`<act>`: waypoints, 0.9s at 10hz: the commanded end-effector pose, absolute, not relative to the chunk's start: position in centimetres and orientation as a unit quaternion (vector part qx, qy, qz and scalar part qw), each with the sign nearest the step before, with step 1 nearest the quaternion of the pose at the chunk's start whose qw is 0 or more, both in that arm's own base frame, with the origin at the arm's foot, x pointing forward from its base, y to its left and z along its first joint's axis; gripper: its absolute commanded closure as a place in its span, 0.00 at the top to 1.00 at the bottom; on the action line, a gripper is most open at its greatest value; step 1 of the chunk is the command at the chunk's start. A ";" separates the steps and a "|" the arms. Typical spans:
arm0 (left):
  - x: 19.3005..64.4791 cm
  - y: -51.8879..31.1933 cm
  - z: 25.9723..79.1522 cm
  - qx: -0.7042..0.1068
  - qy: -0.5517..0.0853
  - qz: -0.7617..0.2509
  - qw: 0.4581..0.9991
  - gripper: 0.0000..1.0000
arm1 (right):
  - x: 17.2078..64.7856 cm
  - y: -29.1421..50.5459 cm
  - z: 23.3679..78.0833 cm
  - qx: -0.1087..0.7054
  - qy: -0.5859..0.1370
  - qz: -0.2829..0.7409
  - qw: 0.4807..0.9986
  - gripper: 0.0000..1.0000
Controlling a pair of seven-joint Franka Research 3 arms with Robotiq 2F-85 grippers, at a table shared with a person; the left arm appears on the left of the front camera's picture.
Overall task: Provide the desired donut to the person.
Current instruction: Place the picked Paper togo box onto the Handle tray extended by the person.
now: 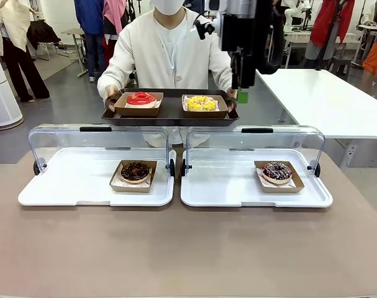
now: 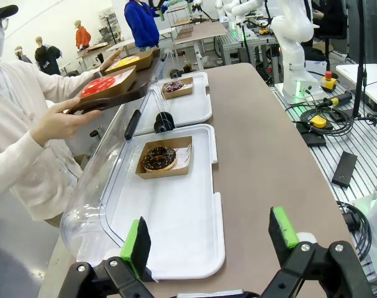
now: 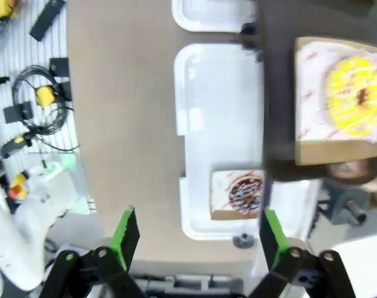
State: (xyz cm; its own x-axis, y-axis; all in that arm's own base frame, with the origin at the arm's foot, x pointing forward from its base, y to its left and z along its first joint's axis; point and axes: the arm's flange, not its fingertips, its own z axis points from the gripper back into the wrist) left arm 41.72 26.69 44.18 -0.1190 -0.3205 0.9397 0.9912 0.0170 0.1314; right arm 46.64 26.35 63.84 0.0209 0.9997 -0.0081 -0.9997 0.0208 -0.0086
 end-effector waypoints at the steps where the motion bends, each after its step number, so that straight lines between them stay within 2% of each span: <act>1: 41.6 26.7 44.5 -0.372 -0.451 -0.592 0.555 1.00 | 43.4 23.9 62.4 -0.005 -0.019 0.692 0.722 1.00; 4: 41.6 26.7 44.5 -0.372 -0.451 -0.592 0.555 1.00 | 44.6 23.0 61.7 0.004 -0.007 0.686 0.728 1.00; 5: 41.6 26.7 44.5 -0.372 -0.451 -0.592 0.555 1.00 | 43.6 23.2 63.5 -0.009 -0.001 0.683 0.730 1.00; 9: 41.6 26.7 44.5 -0.372 -0.451 -0.592 0.555 1.00 | 43.6 23.2 63.5 -0.009 -0.001 0.683 0.730 1.00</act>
State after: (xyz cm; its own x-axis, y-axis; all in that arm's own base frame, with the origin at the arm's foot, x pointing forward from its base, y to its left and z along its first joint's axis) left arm 41.72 26.70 44.18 -0.1191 -0.3206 0.9397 0.9912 0.0170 0.1314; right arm 43.66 23.33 63.49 0.0619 0.9981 -0.0073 -0.9979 0.0617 -0.0195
